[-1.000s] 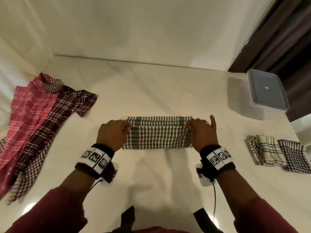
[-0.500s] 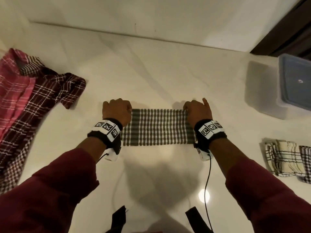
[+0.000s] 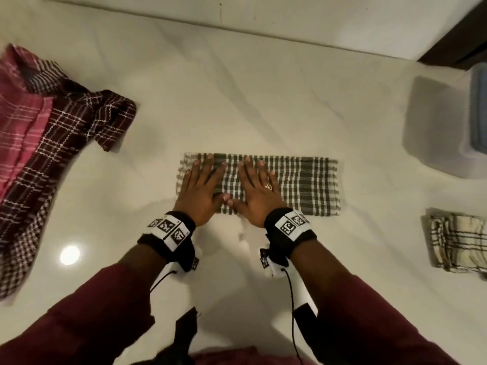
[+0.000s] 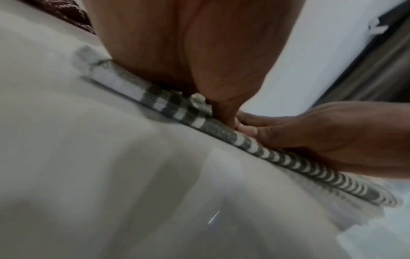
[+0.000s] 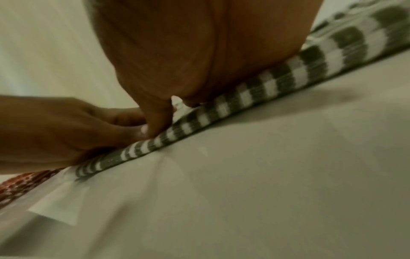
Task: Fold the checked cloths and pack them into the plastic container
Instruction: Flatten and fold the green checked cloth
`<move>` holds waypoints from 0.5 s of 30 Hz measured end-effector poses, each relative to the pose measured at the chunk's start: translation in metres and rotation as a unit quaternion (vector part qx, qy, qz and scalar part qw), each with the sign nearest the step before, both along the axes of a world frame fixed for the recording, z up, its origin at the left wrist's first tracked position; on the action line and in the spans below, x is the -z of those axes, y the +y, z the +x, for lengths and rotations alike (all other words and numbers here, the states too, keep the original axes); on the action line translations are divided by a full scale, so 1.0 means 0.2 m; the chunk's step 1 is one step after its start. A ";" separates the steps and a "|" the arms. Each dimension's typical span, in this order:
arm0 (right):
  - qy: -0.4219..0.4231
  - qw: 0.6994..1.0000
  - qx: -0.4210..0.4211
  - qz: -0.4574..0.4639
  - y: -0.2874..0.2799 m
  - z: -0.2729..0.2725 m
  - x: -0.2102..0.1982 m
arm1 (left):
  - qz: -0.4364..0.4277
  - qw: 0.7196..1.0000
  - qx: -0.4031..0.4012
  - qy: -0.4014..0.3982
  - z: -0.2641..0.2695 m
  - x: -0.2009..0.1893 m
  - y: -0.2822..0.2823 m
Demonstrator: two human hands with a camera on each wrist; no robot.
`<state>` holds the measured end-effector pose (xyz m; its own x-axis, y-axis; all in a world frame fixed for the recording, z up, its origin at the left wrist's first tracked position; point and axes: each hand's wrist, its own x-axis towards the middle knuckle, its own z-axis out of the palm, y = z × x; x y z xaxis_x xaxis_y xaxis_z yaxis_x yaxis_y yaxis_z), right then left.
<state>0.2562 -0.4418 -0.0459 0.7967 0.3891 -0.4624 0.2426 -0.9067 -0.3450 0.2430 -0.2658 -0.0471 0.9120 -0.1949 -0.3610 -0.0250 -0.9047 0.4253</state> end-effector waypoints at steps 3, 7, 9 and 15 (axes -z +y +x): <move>-0.019 0.999 0.017 -0.023 -0.15 0.01 0.00 | 0.045 0.998 0.028 0.030 0.01 0.00 0.05; -0.038 0.990 0.129 -0.047 -0.40 0.01 -0.02 | 0.090 0.995 0.037 0.036 0.00 -0.01 0.06; -0.032 0.980 0.189 -0.047 -0.51 0.00 -0.04 | 0.094 0.993 0.040 0.056 0.01 -0.04 0.06; -0.015 0.975 0.220 -0.020 -0.54 -0.29 -0.07 | 0.122 0.987 0.062 0.080 -0.15 -0.10 0.05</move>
<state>0.1991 -0.5499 -0.0323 0.8963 -0.0115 -0.4434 -0.1637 -0.9376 -0.3066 0.2122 -0.2554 -0.0279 0.8138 -0.1910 -0.5488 -0.0919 -0.9749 0.2030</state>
